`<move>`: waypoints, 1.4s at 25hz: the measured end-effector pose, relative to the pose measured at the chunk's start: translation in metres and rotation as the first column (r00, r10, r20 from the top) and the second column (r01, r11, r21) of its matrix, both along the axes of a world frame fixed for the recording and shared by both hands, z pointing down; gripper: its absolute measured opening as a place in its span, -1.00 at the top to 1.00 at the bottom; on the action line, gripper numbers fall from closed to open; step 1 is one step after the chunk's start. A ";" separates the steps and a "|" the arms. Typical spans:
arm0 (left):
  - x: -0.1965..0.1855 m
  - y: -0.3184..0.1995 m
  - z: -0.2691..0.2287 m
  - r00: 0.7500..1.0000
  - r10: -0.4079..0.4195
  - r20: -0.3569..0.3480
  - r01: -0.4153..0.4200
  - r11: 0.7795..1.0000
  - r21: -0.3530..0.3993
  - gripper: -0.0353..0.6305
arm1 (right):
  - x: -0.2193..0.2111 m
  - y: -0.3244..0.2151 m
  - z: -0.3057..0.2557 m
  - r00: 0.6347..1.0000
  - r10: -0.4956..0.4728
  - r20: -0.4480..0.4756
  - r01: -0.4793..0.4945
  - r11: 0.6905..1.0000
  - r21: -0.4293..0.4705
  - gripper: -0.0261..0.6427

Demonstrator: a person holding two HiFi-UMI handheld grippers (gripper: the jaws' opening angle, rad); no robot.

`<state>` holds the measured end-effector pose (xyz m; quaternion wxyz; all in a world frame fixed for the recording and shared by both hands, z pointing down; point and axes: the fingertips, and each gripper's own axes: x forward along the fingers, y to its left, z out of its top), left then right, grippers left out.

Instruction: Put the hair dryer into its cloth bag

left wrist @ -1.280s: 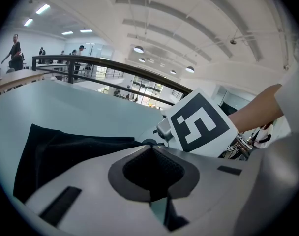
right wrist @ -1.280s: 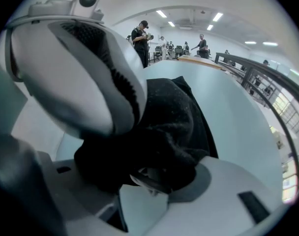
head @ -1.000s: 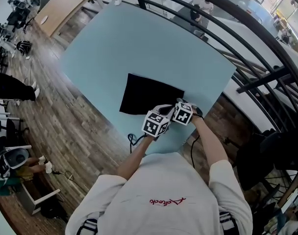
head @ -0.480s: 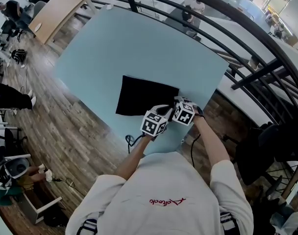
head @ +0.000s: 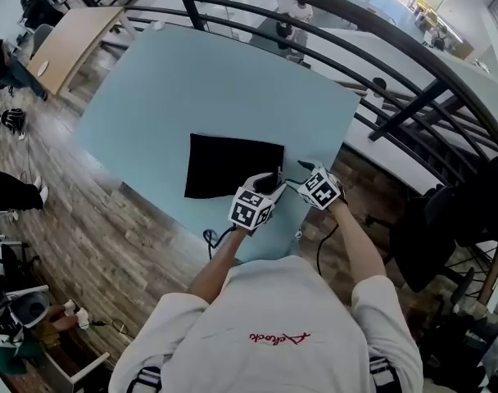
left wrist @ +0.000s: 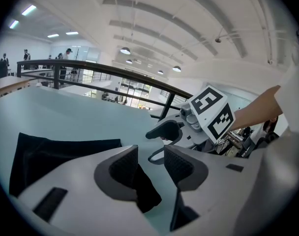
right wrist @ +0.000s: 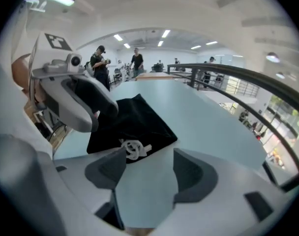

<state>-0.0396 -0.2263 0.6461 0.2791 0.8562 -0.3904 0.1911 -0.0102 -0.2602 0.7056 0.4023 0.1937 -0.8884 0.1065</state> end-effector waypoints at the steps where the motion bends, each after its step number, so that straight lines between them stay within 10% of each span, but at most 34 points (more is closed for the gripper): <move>1: -0.002 0.000 -0.002 1.000 0.002 -0.004 -0.002 1.000 0.006 0.40 | 0.000 -0.001 -0.007 0.999 0.039 0.027 -0.039 0.999 0.003 -0.01; 15: -0.046 0.008 -0.031 0.995 0.064 -0.071 -0.055 0.990 0.129 0.85 | -0.016 0.028 -0.073 0.879 0.402 0.258 -0.437 0.894 0.095 0.83; 26: -0.034 0.036 -0.039 0.985 0.136 -0.108 -0.118 0.980 0.157 0.88 | 0.002 0.069 -0.101 0.778 0.509 0.368 -0.575 0.813 0.092 0.87; 35: -0.041 0.088 -0.068 0.993 0.059 -0.104 -0.036 0.978 0.206 0.88 | 0.005 0.124 -0.142 0.779 0.442 0.445 -0.541 0.832 0.121 0.88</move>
